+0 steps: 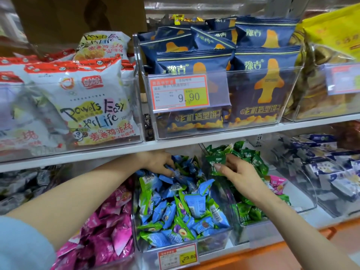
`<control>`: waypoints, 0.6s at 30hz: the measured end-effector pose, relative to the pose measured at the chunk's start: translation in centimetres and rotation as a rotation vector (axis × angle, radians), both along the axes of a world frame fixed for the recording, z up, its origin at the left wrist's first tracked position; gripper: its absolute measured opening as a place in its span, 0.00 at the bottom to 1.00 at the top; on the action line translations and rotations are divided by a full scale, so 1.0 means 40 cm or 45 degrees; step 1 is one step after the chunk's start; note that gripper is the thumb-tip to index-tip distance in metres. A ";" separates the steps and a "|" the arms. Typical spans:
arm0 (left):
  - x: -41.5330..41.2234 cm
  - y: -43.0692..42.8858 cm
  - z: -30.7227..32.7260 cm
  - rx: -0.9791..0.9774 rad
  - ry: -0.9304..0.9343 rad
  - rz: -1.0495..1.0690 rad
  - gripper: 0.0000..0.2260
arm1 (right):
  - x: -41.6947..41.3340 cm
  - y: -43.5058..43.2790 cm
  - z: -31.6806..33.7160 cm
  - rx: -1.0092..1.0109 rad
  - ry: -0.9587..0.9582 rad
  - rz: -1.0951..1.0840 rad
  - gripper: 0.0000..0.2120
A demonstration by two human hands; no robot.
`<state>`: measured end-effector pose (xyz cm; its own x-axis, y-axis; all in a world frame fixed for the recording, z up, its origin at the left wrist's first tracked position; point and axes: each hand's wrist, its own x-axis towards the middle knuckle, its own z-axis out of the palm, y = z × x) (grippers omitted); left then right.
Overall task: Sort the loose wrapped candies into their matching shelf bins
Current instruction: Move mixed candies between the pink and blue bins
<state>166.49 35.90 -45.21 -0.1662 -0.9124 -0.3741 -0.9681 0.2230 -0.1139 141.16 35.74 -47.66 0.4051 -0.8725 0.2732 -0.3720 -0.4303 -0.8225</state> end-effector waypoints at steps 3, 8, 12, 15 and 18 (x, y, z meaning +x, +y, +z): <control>0.005 0.007 -0.015 -0.041 -0.045 -0.014 0.22 | -0.001 0.000 -0.002 0.058 -0.072 -0.015 0.25; -0.008 -0.001 -0.037 -0.089 0.034 0.033 0.22 | 0.003 0.001 0.007 0.165 -0.123 -0.024 0.29; -0.055 -0.012 -0.013 -0.241 0.599 0.124 0.21 | 0.007 0.000 0.010 0.197 -0.147 -0.041 0.27; -0.110 -0.035 -0.015 -0.006 0.784 0.153 0.19 | 0.009 -0.004 0.008 0.206 -0.157 -0.045 0.27; -0.140 -0.061 -0.045 0.142 0.484 0.163 0.26 | 0.008 -0.005 0.005 0.182 -0.132 -0.043 0.30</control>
